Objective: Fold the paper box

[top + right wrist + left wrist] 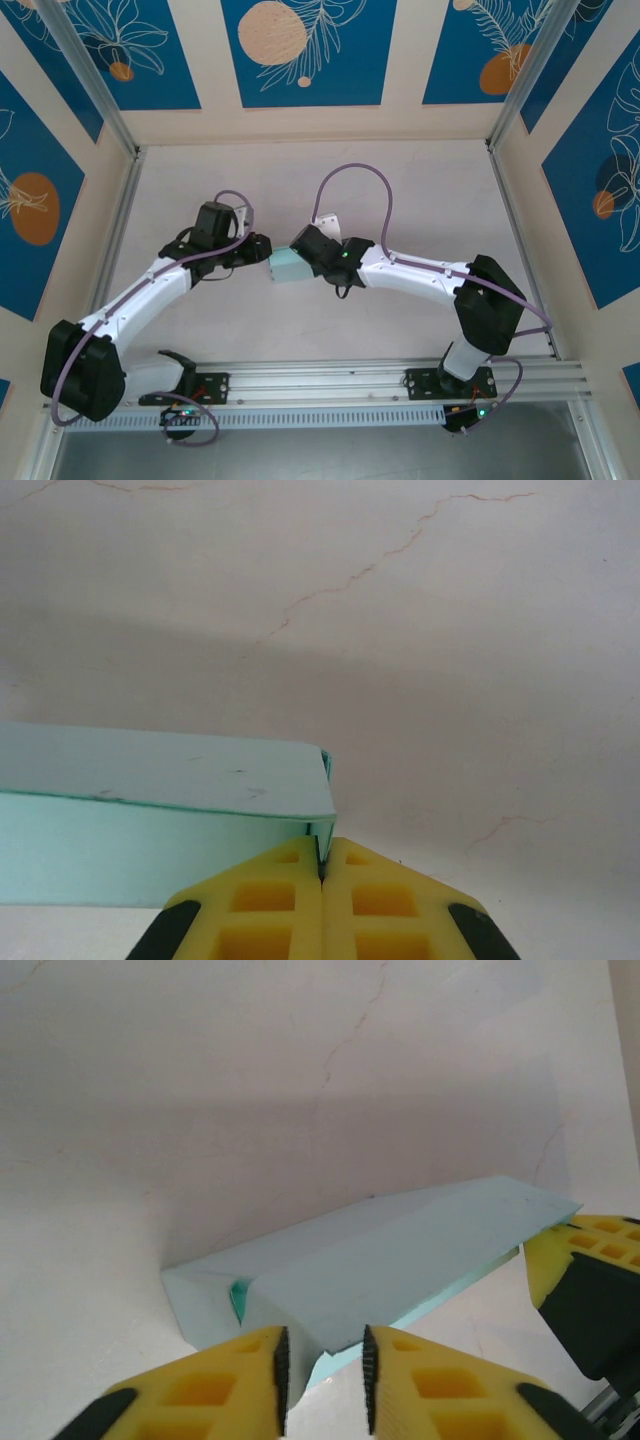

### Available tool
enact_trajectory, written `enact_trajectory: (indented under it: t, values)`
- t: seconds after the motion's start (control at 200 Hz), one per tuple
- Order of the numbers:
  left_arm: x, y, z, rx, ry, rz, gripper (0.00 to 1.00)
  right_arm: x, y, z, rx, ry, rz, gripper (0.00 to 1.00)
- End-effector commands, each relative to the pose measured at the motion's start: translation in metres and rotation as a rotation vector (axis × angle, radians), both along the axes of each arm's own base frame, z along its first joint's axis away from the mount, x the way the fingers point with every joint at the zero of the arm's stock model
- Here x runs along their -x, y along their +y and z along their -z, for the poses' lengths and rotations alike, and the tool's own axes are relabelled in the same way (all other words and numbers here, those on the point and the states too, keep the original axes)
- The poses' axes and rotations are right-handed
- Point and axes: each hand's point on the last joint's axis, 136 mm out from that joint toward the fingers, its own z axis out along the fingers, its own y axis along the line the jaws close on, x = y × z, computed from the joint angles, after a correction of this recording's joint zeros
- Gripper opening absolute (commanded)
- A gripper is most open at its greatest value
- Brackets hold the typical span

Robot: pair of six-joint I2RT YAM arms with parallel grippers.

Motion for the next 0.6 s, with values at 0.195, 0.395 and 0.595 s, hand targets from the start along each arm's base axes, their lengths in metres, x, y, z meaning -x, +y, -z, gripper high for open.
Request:
enact_trajectory:
  t: [0.195, 0.395, 0.595]
  values:
    - [0.012, 0.017, 0.009, -0.165, -0.012, 0.064, 0.4, 0.008, -0.002, 0.016, 0.06, 0.058, -0.02, 0.0]
    - [0.02, 0.008, 0.01, -0.24, -0.056, 0.143, 0.4, 0.007, -0.003, 0.017, 0.061, 0.058, -0.017, 0.0]
    - [0.013, 0.004, 0.012, -0.286, -0.08, 0.149, 0.35, 0.008, -0.003, 0.017, 0.06, 0.059, -0.017, 0.0]
